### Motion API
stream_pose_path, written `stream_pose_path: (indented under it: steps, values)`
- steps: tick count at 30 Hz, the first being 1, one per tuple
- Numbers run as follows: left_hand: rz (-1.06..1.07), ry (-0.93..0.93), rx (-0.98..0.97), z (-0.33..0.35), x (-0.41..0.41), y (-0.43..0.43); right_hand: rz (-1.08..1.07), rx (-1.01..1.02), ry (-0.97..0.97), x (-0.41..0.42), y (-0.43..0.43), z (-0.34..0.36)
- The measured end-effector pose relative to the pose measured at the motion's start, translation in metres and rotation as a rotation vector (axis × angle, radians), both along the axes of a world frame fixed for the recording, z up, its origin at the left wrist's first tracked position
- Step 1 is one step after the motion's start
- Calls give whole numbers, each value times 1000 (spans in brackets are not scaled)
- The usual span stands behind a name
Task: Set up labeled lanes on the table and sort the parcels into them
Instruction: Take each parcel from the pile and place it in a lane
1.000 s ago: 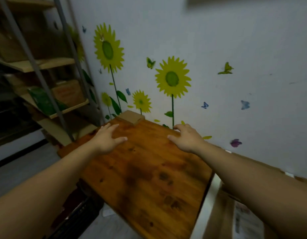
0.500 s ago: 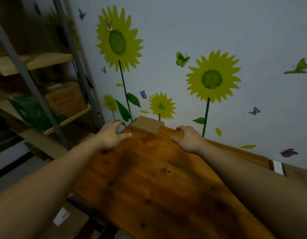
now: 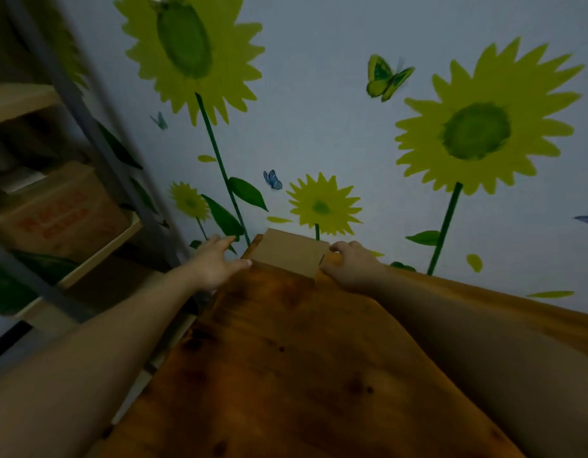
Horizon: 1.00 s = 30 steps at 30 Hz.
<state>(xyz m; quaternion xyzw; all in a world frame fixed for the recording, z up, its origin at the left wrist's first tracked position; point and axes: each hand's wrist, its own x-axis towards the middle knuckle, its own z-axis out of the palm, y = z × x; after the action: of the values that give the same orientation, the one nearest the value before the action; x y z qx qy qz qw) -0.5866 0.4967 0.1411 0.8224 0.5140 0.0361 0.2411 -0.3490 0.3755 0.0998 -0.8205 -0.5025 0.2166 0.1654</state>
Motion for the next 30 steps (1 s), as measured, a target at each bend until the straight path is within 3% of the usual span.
stream_pose_path:
  steps: [7, 13, 17, 23, 30]
  values:
    - [-21, 71, -89, -78, 30, 91, 8, -86, 16, 12, 73, -72]
    - [-123, -62, -233, -144, 56, 136, 36, -189, 10, 10, 98, -126]
    - [-178, -155, -231, -172, 67, 141, 12, -266, 32, 7, 95, -145]
    - [-8, -13, -240, -186, 67, 139, -91, -116, 188, 1, 82, -145]
    - [-37, -86, -111, -142, 65, 96, -276, 74, 220, 3, 49, -105]
